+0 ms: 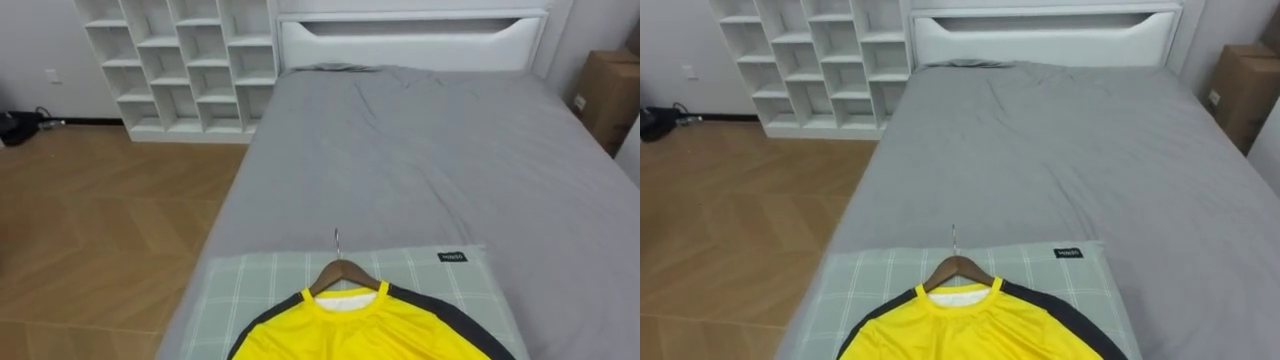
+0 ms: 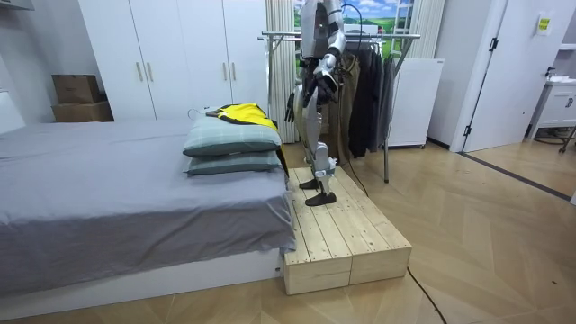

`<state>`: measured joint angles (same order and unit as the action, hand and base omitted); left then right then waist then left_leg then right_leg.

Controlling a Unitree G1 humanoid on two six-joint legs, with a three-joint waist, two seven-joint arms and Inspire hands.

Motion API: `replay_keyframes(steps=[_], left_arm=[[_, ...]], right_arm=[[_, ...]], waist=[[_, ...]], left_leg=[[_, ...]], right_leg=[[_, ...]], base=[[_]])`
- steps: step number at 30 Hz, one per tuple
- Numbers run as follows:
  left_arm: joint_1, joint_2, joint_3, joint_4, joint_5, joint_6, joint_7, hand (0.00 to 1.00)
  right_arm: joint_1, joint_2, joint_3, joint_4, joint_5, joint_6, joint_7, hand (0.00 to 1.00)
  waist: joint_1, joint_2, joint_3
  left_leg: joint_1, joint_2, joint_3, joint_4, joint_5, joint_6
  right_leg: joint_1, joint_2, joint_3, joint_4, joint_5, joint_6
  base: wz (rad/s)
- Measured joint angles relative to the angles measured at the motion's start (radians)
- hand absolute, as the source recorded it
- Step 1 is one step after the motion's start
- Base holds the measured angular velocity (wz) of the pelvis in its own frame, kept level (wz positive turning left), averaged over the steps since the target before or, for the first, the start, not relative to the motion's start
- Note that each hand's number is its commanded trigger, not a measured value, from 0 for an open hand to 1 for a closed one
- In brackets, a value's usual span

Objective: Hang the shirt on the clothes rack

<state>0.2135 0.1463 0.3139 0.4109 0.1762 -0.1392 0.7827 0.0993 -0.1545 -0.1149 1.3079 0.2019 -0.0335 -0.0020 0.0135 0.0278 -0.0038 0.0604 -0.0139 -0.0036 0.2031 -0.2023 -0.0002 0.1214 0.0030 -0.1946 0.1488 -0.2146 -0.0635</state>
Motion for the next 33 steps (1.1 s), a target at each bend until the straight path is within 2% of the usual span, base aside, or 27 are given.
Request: replay_keyframes(steps=[4,6,7,10,13,14,17,24,25,26,30,31,33], left_arm=[[-0.056,0.017,-0.004,-0.127,0.145,-0.002,-0.004,0.00],[-0.076,0.027,-0.005,-0.163,0.177,-0.001,-0.008,0.00],[-0.087,0.028,-0.008,-0.199,0.191,0.003,-0.010,0.00],[-0.094,0.033,-0.036,-0.281,0.253,0.007,-0.016,0.00],[-0.099,0.035,-0.046,-0.354,0.321,0.008,-0.051,0.00],[-0.110,0.035,-0.051,-0.378,0.351,0.009,-0.057,0.00],[-0.129,0.044,-0.088,-0.429,0.422,0.010,-0.081,0.00],[-0.188,0.072,-0.155,-0.437,0.476,0.030,-0.121,0.00],[-0.201,0.074,-0.162,-0.433,0.485,0.031,-0.127,0.00],[-0.215,0.074,-0.164,-0.425,0.495,0.031,-0.132,0.00],[-0.256,0.080,-0.169,-0.421,0.511,0.050,-0.135,0.00],[-0.263,0.092,-0.177,-0.421,0.524,0.061,-0.135,0.00],[-0.273,0.119,-0.196,-0.421,0.527,0.073,-0.136,0.00]], right_arm=[[0.001,0.003,-0.005,-0.021,-0.012,-0.001,0.006,0.00],[-0.001,0.003,-0.004,-0.021,-0.017,0.000,0.009,0.00],[-0.002,0.002,-0.005,-0.019,-0.017,0.000,0.012,0.00],[0.000,-0.005,-0.004,-0.010,-0.026,0.000,0.009,0.00],[0.001,-0.007,-0.005,0.013,-0.028,-0.001,0.008,0.00],[0.006,-0.008,-0.005,0.021,-0.035,-0.001,0.007,0.00],[0.020,-0.016,-0.006,0.019,-0.068,0.001,0.009,0.00],[0.039,-0.016,-0.005,0.020,-0.171,0.014,0.014,0.00],[0.040,-0.016,-0.005,0.022,-0.183,0.016,0.015,0.00],[0.039,-0.016,-0.005,0.024,-0.194,0.024,0.016,0.00],[0.041,-0.023,-0.006,0.024,-0.213,0.047,0.016,0.00],[0.042,-0.024,-0.004,0.032,-0.221,0.051,0.016,0.00],[0.043,-0.026,-0.004,0.039,-0.228,0.059,0.017,0.00]], waist=[[-0.014,0.001,0.0039],[-0.022,0.008,0.0054],[-0.038,0.010,0.0066],[-0.050,0.019,0.0075],[-0.070,0.020,0.0070],[-0.087,0.017,0.0089],[-0.095,0.016,0.0090],[-0.138,0.018,0.0103],[-0.146,0.019,0.0134],[-0.146,0.020,0.0163],[-0.157,0.025,0.0167],[-0.171,0.026,0.0171],[-0.178,0.027,0.0178]], left_leg=[[0.002,-0.001,0.002,-0.005,0.000,0.000],[0.004,-0.001,0.004,-0.005,0.000,0.000],[0.003,-0.001,0.006,-0.005,0.000,0.000],[0.004,0.000,0.024,-0.006,0.000,0.000],[0.005,0.001,0.029,-0.008,0.000,0.000],[0.004,0.001,0.028,-0.007,0.000,0.000],[0.005,0.001,0.029,-0.008,0.000,0.000],[0.008,0.002,0.035,-0.013,0.000,0.000],[0.016,0.002,0.037,-0.018,0.000,0.000],[0.021,0.003,0.047,-0.017,0.000,0.000],[0.020,0.003,0.058,-0.015,0.000,0.000],[0.020,0.003,0.059,-0.015,0.000,0.000],[0.019,0.003,0.060,-0.015,0.000,0.000]], right_leg=[[-0.003,0.000,0.008,0.000,-0.001,0.001],[-0.003,0.001,0.016,0.000,-0.001,0.001],[-0.005,0.001,0.018,0.000,-0.001,0.001],[-0.009,0.001,0.030,0.000,0.000,0.002],[-0.010,0.002,0.033,0.000,0.000,0.002],[-0.009,0.001,0.037,-0.001,0.000,0.002],[-0.010,0.001,0.047,-0.001,0.000,0.002],[-0.009,0.001,0.054,0.002,0.000,0.002],[-0.009,0.002,0.055,0.002,0.000,0.002],[-0.008,0.002,0.062,0.003,0.000,0.002],[-0.016,0.001,0.080,0.007,0.000,0.002],[-0.016,0.001,0.082,0.006,0.000,0.002],[-0.017,0.001,0.083,0.007,0.000,0.003]], base=[[-0.04],[-0.11],[-0.10],[-0.12],[-0.08],[-0.03],[-0.07],[-0.03],[-0.08],[-0.13],[-0.14],[0.00],[-0.02]])
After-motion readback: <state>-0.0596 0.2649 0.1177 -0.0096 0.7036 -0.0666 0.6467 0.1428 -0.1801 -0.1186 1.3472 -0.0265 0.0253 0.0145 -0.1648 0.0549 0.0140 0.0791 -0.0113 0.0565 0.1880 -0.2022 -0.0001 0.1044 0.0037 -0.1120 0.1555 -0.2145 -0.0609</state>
